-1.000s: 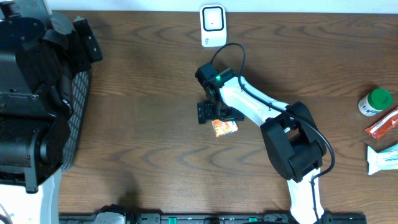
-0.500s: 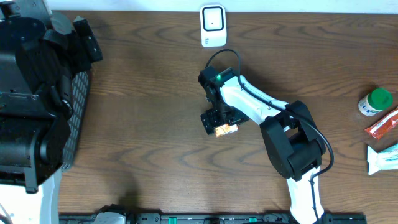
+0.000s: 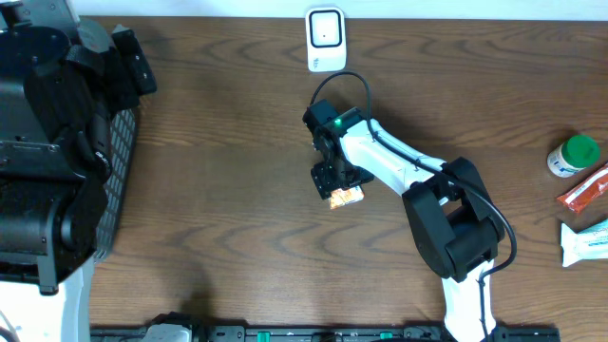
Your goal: Scan the item barcode
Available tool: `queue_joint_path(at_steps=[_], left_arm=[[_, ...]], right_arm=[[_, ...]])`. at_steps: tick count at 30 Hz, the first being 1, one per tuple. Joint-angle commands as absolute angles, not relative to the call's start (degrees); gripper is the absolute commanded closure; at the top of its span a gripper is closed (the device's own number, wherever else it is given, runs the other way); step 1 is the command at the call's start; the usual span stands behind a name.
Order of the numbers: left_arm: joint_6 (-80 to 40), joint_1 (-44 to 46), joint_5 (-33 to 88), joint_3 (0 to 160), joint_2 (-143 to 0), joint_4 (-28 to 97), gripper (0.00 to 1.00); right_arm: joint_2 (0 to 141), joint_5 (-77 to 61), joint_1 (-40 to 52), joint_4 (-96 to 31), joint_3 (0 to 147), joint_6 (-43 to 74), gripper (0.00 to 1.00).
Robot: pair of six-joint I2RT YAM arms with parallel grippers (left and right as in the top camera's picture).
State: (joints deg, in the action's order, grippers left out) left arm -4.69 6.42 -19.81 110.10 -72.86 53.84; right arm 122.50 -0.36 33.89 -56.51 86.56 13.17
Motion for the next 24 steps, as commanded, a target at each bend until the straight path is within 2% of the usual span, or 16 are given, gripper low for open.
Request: queue_joint_path(at_steps=[1, 3, 8, 16, 18, 20, 24], left_arm=[[-5.17, 6.17, -20.01, 109.93, -72.66, 53.98, 0.02], [-5.19, 6.17, -20.01, 109.93, -72.66, 53.98, 0.02], [-5.17, 6.17, -20.01, 109.93, -72.66, 53.98, 0.02], [-5.17, 6.17, -20.01, 109.93, -72.66, 53.98, 0.02], [-5.17, 6.17, -20.01, 109.93, -72.66, 53.98, 0.02], [-5.19, 6.17, -20.01, 109.93, -72.66, 53.98, 0.02], [-5.17, 6.17, -20.01, 109.93, -72.66, 53.98, 0.03]], right_arm=[[126.65, -1.06, 33.47, -56.29, 83.61, 13.93, 0.31], [126.65, -1.21, 33.34, -57.36, 84.73, 14.76, 0.36], [126.63, -1.19, 33.34, -61.49, 91.00, 14.74, 0.42], [126.63, -1.69, 33.43, -74.72, 109.56, 15.00, 0.45], [126.63, -3.03, 33.41, -79.70, 114.28, 16.45, 0.44], [126.63, -5.69, 33.41, -83.61, 118.02, 16.71, 0.39], [126.63, -12.47, 33.23, -87.33, 120.86, 16.73, 0.38]])
